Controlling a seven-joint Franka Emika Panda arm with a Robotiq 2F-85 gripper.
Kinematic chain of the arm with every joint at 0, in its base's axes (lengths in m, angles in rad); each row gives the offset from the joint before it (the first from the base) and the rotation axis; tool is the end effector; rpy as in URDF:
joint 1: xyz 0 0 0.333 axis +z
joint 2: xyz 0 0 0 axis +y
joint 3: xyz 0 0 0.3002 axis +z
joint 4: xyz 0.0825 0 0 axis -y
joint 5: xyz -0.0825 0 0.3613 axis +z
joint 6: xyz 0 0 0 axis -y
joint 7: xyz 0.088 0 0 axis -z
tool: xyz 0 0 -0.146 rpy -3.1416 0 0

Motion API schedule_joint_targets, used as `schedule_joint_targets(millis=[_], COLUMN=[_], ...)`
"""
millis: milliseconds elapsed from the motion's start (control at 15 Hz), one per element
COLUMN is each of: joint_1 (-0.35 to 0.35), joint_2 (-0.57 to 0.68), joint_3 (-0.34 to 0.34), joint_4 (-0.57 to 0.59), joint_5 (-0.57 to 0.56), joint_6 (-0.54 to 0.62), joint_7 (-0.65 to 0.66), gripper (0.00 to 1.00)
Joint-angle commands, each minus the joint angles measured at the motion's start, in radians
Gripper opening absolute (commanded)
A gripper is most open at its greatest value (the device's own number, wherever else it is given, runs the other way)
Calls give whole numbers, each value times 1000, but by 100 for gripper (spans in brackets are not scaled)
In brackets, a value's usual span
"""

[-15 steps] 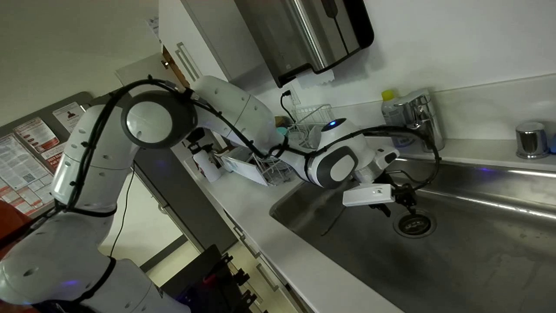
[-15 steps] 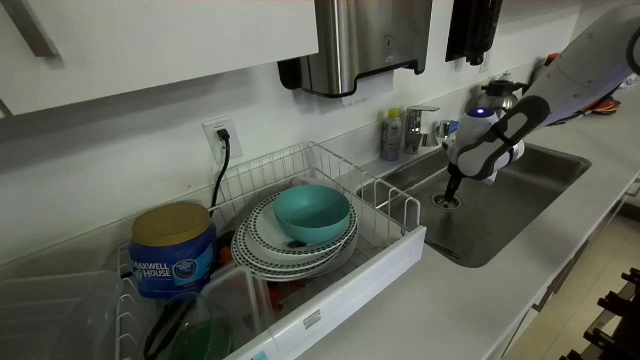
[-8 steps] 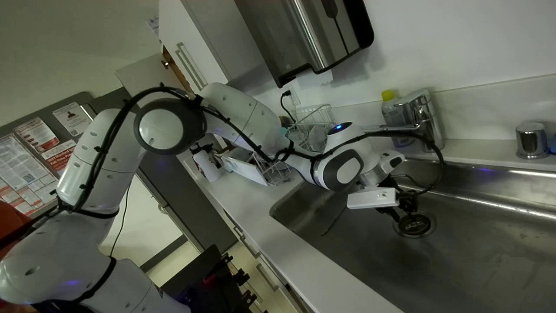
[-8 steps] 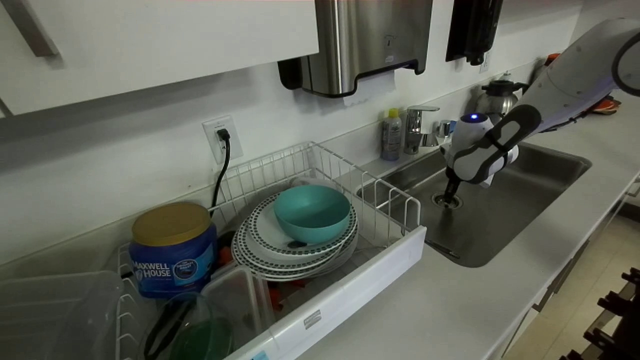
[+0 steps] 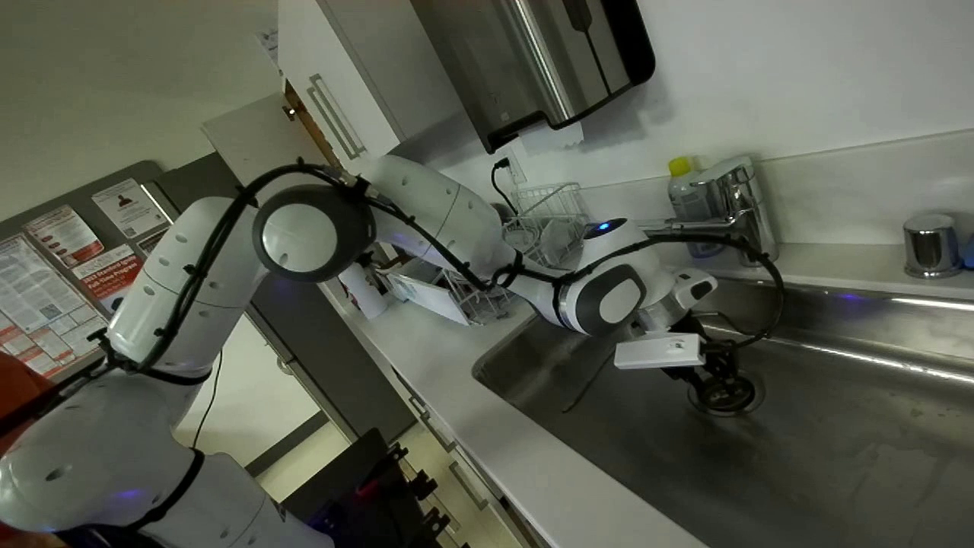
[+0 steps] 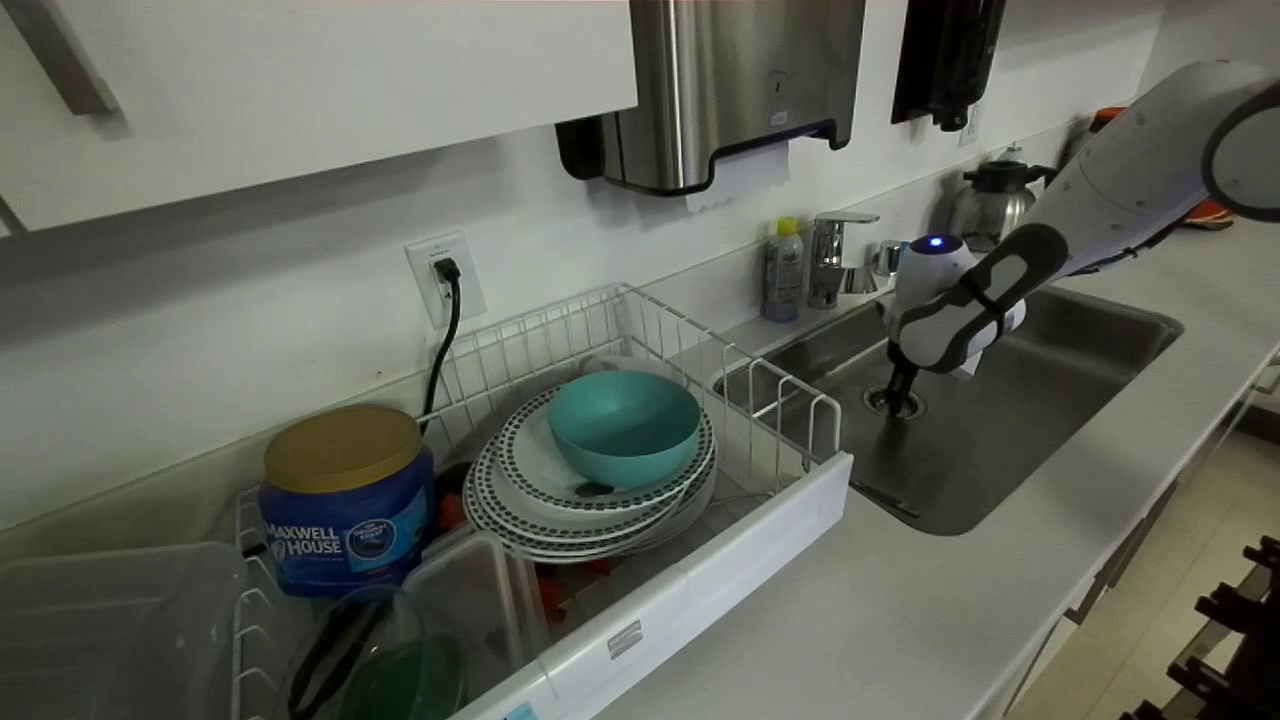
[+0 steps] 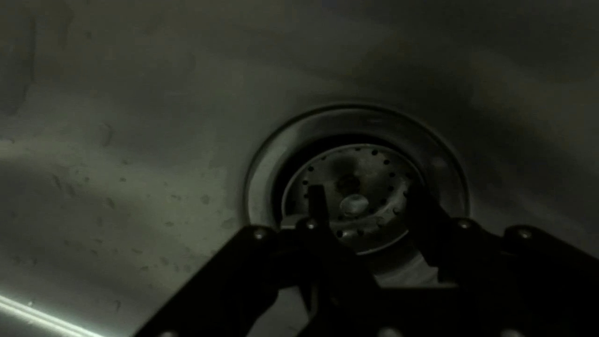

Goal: Close the tap, put the bowl to the dish rack, and open the sink plug

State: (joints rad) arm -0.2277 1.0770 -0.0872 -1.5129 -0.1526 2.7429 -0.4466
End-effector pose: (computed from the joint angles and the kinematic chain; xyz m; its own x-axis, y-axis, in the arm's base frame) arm 0.6427 -0.1993 0.0089 0.9460 0.3192 0.0566 0.3025 -0.9320 0.1994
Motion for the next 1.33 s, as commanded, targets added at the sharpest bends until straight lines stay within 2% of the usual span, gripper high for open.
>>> schedule_joint_targets(millis=[0, 400, 1133, 1200, 1267], joint_1=[8, 10, 15, 16, 17], joint_2=[28, 63, 133, 138, 144], joint_3=[-9, -11, -21, -23, -25], joint_4=[60, 108, 207, 215, 223], joint_5=[-26, -26, -27, -27, -27], joint_6=[-54, -72, -112, -115, -118], joint_7=[38, 39, 46, 47, 48], gripper=[46, 40, 36, 34, 15])
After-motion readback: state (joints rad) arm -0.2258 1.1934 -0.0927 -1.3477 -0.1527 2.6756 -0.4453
